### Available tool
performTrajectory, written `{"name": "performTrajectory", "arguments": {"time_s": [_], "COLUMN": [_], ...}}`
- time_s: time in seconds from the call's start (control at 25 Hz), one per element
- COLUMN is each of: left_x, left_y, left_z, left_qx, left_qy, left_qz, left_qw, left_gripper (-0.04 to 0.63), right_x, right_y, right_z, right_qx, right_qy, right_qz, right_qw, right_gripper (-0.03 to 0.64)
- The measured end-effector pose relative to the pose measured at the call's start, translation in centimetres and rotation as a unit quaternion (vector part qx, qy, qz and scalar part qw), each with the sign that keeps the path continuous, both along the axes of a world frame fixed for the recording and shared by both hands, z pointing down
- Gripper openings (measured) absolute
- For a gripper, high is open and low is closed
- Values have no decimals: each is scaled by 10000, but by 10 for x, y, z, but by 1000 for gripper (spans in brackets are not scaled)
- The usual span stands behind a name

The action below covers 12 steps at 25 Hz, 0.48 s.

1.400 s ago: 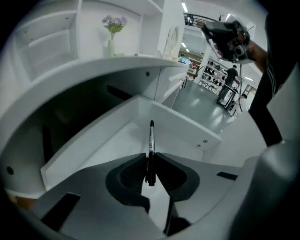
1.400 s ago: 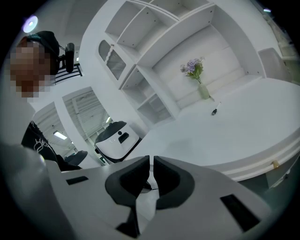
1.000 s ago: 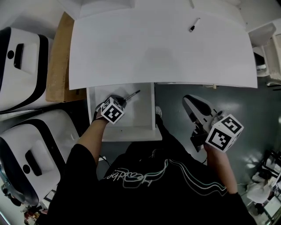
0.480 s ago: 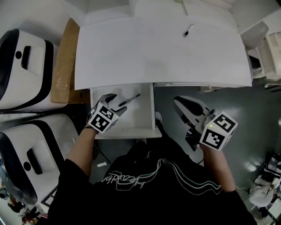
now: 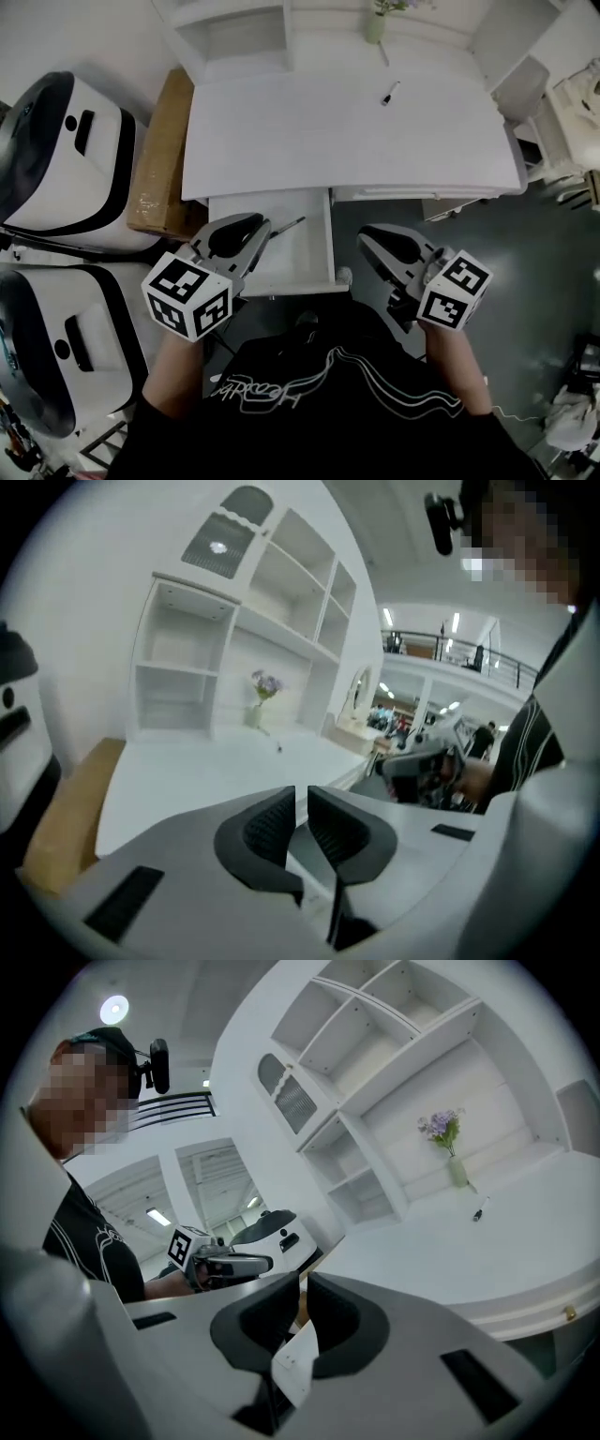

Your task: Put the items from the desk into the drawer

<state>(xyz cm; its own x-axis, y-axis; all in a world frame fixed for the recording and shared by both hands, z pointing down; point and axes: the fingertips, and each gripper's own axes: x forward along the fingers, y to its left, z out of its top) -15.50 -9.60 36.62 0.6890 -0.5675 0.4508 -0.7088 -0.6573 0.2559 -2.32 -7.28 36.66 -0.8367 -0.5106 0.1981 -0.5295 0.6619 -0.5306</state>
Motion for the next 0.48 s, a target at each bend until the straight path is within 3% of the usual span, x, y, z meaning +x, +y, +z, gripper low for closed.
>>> {"name": "performTrajectory", "arguments": {"time_s": [0.12, 0.2, 0.48], "left_x": [27, 40, 111], "left_y": [23, 30, 9], "left_z": [-29, -38, -56], "left_qx": [-69, -164, 147], "left_qy": [822, 1058, 1003], "left_qz": [212, 263, 392], "left_qw": [9964, 9939, 9941], "left_gripper": [37, 26, 21], "right_x": [2, 7, 78], "right_y": [7, 10, -10], "right_z": [-9, -13, -32], "right_qx": [74, 115, 242], "right_qy": [-76, -62, -91], "right_qz": [94, 155, 593], "right_qw": [9999, 9998, 9979], "right_gripper": [55, 55, 55]}}
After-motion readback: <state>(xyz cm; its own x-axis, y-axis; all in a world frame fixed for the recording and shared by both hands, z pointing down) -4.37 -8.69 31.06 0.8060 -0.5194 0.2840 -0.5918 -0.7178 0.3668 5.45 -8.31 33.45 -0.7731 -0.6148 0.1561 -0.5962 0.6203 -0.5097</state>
